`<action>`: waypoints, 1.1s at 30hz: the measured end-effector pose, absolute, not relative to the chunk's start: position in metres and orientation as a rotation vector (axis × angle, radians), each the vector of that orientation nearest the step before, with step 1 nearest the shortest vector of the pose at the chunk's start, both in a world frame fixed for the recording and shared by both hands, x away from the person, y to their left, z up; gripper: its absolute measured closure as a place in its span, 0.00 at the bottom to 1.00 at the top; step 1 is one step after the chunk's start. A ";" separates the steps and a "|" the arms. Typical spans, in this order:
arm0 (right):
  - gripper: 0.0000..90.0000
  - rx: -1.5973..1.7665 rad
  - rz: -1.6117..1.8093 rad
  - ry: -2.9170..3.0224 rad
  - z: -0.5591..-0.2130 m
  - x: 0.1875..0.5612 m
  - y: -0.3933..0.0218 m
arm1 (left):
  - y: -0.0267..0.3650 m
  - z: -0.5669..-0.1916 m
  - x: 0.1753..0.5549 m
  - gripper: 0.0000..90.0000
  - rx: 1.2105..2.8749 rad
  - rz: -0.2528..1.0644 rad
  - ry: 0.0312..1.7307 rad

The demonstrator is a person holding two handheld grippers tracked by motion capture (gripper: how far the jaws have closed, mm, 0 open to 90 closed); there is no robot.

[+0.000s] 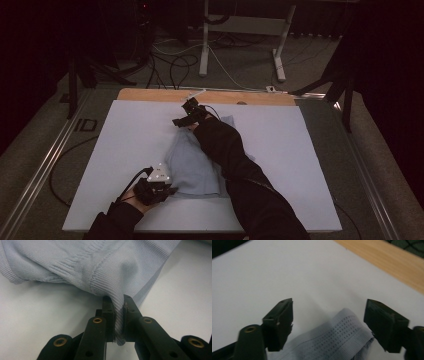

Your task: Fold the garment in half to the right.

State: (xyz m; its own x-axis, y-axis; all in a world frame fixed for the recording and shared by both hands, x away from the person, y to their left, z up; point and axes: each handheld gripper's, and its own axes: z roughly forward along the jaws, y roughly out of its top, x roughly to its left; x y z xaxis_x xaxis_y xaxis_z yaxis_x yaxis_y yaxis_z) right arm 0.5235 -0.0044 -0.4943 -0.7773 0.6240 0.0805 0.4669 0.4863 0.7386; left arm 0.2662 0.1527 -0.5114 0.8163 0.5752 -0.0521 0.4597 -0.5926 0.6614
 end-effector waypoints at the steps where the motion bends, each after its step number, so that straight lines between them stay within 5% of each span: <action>1: 0.31 0.958 1.135 2.531 -0.495 0.525 -0.002 | 0.153 -0.511 0.266 0.93 2.306 0.214 0.756; 23: 0.46 0.896 0.856 2.558 -0.522 0.528 0.016 | 0.152 -0.510 0.265 0.93 2.305 0.216 0.756; 33: 0.84 0.882 0.815 2.537 -0.519 0.525 0.017 | 0.150 -0.509 0.264 0.93 2.300 0.226 0.743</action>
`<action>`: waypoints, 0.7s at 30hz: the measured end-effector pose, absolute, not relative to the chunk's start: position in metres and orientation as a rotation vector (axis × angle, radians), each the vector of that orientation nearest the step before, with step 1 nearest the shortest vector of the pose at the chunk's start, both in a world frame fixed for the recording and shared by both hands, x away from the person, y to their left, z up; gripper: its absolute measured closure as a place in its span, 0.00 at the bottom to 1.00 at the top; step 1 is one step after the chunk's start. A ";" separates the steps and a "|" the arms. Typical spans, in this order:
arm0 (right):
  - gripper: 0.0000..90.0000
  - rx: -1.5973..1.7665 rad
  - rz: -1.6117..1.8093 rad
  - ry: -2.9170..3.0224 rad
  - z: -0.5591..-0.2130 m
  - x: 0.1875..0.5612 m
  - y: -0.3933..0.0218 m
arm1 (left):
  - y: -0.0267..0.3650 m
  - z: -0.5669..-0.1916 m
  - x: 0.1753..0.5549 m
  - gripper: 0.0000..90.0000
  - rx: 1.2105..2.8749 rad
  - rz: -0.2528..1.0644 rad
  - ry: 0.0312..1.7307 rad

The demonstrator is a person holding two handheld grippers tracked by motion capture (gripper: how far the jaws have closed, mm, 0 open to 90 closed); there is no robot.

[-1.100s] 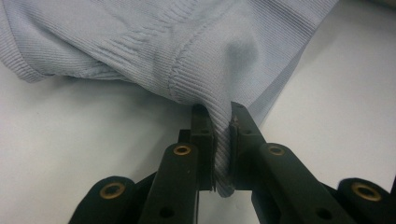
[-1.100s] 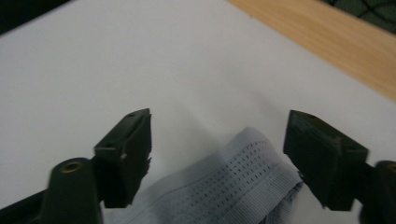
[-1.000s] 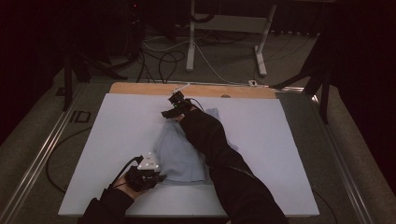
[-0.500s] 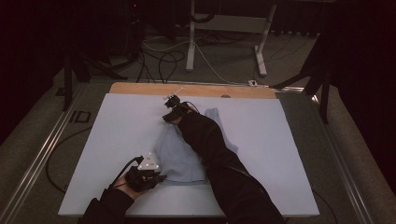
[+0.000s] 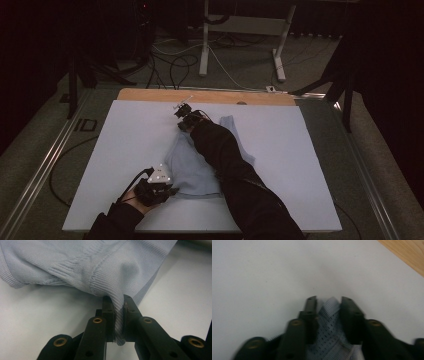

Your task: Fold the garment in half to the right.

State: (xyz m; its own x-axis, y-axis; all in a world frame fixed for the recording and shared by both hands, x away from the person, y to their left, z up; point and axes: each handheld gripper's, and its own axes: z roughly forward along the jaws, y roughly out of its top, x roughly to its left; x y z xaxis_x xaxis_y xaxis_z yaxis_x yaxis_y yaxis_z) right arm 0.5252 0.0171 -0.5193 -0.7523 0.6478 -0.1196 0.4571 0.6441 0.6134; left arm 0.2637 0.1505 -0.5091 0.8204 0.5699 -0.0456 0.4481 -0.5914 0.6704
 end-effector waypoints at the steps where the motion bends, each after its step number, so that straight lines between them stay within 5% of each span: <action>1: 0.86 0.880 0.812 2.536 -0.519 0.525 0.017 | 0.151 -0.509 0.264 0.93 2.296 0.225 0.749; 7: 0.93 0.861 0.800 2.537 -0.517 0.523 0.020 | 0.152 -0.508 0.264 0.93 2.291 0.231 0.753; 21: 0.94 0.843 0.889 2.500 -0.490 0.520 0.007 | 0.147 -0.499 0.259 0.93 2.288 0.239 0.738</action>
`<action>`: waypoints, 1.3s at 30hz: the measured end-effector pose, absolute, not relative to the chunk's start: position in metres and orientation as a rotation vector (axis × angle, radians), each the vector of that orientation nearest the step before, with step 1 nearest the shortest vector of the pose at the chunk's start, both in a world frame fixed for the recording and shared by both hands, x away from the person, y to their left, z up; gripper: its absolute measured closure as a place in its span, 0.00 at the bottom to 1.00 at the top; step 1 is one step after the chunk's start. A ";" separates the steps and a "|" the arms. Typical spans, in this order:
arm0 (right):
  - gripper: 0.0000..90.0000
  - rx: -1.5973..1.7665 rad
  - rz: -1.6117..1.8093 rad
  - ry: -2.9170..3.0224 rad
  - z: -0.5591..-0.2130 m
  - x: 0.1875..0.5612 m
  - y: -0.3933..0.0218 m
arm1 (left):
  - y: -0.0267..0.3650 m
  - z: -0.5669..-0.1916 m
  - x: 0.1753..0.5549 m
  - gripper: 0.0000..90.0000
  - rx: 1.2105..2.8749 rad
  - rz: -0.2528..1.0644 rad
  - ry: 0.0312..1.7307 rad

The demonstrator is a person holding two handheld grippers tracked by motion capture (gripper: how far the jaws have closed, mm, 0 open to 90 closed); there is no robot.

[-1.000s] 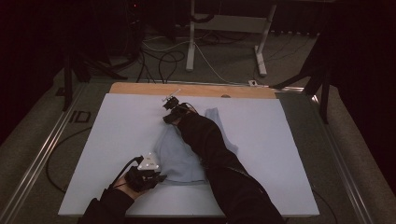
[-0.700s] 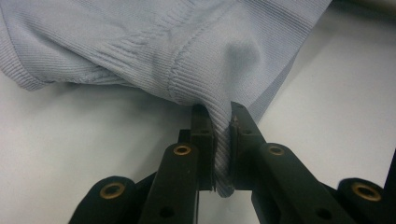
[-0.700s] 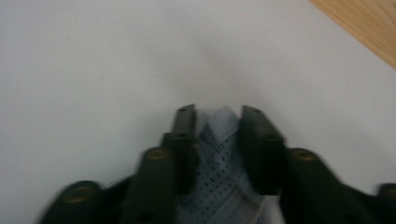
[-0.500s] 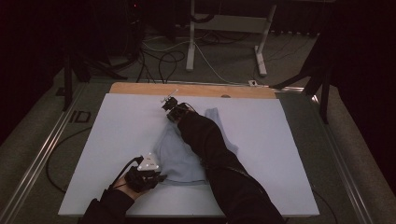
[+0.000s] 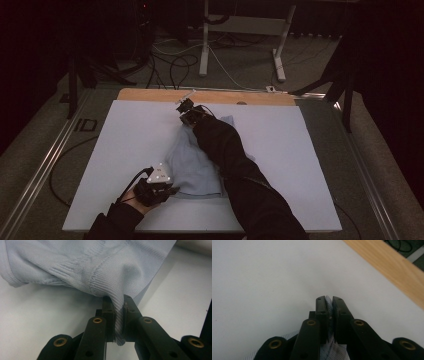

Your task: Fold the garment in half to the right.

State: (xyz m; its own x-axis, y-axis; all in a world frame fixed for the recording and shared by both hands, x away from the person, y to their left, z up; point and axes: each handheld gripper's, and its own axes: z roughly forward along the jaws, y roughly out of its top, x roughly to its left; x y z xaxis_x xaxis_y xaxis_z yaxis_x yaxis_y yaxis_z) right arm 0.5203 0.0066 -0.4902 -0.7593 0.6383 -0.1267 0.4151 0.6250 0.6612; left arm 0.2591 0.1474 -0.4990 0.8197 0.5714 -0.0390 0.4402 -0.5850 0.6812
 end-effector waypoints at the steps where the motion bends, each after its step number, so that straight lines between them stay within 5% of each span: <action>1: 0.94 0.848 0.900 2.499 -0.488 0.520 0.004 | 0.147 -0.498 0.259 0.93 2.291 0.240 0.734; 39: 0.94 0.858 1.030 2.405 -0.432 0.502 -0.068 | 0.090 -0.451 0.264 0.93 2.373 0.265 0.516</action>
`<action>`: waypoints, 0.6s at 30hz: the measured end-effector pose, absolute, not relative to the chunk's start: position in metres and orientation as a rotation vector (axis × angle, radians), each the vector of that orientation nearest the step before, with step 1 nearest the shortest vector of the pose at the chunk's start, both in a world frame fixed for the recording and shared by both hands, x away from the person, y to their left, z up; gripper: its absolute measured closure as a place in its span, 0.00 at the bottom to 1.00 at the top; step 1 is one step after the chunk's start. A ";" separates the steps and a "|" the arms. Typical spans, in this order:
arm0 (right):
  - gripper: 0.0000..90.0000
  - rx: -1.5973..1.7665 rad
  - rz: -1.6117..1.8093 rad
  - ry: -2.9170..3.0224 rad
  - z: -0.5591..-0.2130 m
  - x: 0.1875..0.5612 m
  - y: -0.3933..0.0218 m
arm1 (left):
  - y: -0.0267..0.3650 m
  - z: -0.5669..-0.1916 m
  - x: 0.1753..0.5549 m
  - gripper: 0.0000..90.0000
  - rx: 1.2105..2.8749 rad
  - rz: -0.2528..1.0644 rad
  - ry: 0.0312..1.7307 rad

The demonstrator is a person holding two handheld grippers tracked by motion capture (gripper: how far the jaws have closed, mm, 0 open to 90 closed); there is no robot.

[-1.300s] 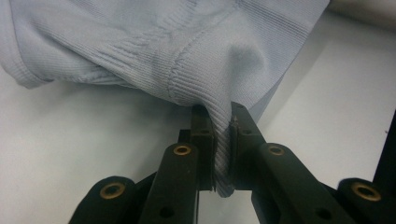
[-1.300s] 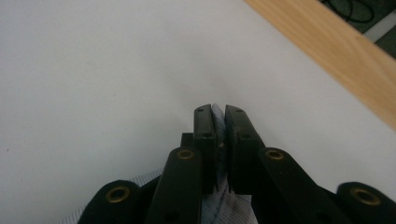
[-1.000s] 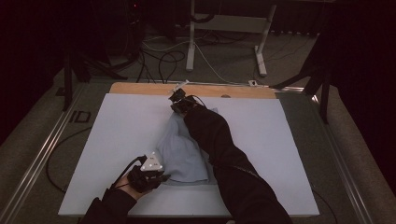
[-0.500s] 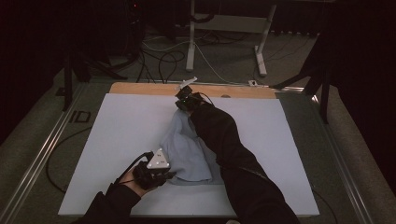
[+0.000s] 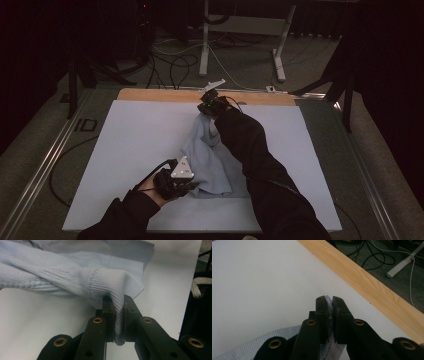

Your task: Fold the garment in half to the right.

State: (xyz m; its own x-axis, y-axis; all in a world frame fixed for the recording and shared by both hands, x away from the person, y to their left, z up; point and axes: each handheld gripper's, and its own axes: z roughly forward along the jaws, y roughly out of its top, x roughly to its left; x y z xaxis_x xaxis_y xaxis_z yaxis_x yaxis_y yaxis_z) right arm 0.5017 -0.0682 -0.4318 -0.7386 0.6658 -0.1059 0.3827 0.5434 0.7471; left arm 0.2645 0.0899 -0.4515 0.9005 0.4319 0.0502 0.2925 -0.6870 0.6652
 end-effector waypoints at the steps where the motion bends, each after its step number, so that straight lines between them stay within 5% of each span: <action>1: 0.94 0.861 1.030 2.403 -0.431 0.502 -0.071 | 0.088 -0.451 0.265 0.93 2.372 0.264 0.514; 18: 0.94 0.921 1.063 2.359 -0.435 0.503 -0.116 | 0.041 -0.449 0.280 0.93 2.409 0.222 0.408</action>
State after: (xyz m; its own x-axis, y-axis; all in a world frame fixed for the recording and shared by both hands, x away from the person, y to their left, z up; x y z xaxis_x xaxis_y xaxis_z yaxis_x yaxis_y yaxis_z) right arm 0.5032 -0.1157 -0.4355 -0.7067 0.7029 -0.0807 0.4050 0.4954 0.7685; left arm 0.2801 0.0415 -0.4492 0.9365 0.3467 0.0521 0.2317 -0.7237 0.6501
